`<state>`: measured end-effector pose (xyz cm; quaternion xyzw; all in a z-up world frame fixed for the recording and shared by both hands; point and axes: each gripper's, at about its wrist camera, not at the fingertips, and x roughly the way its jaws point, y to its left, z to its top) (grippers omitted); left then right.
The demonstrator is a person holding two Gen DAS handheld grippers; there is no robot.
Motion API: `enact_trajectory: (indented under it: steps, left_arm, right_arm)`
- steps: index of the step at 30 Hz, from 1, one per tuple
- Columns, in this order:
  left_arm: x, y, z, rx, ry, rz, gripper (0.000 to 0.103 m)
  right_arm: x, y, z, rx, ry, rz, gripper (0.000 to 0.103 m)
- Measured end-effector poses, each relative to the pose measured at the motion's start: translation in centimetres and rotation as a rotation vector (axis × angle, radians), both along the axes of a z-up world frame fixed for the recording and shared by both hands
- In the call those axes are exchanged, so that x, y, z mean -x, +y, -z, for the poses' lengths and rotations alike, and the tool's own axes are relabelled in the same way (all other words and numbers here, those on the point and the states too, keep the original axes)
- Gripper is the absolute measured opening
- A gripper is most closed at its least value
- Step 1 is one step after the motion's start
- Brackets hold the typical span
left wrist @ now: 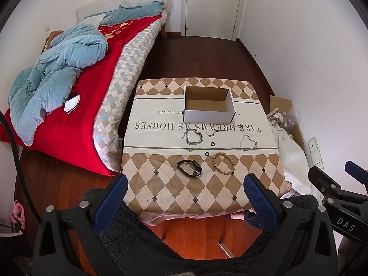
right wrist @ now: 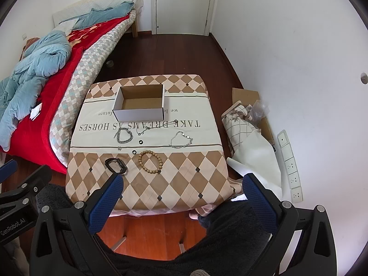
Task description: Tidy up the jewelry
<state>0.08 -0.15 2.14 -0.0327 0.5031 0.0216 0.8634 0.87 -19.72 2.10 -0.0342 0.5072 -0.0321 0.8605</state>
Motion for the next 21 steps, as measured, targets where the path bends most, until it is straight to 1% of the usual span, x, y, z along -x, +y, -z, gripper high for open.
enact_trajectory:
  steps: [14, 17, 18, 19, 20, 21]
  left_arm:
    - [-0.1, -0.1, -0.3, -0.004, -0.008, -0.002, 0.103]
    - [-0.9, 0.3, 0.2, -0.032, -0.013, -0.020, 0.103]
    - [-1.6, 0.8, 0.8, -0.061, -0.021, -0.041, 0.103]
    - [-1.9, 1.0, 1.1, -0.073, -0.022, -0.048, 0.103]
    - [-3.0, 1.6, 1.9, -0.104, -0.023, -0.070, 0.103]
    - [-3.6, 2.0, 2.6, -0.120, -0.025, -0.084, 0.103]
  right_arm:
    - [-0.1, 0.0, -0.6, -0.001, -0.021, -0.005, 0.103]
    - [-0.6, -0.4, -0.1, 0.006, -0.041, 0.014, 0.103]
    - [-1.2, -0.8, 0.4, 0.002, -0.044, 0.023, 0.103]
    - [-1.6, -1.0, 0.7, -0.002, -0.044, 0.026, 0.103]
    - [-2.2, -1.4, 1.2, -0.006, -0.046, 0.032, 0.103]
    - [-3.0, -1.7, 2.0, -0.008, -0.046, 0.036, 0.103]
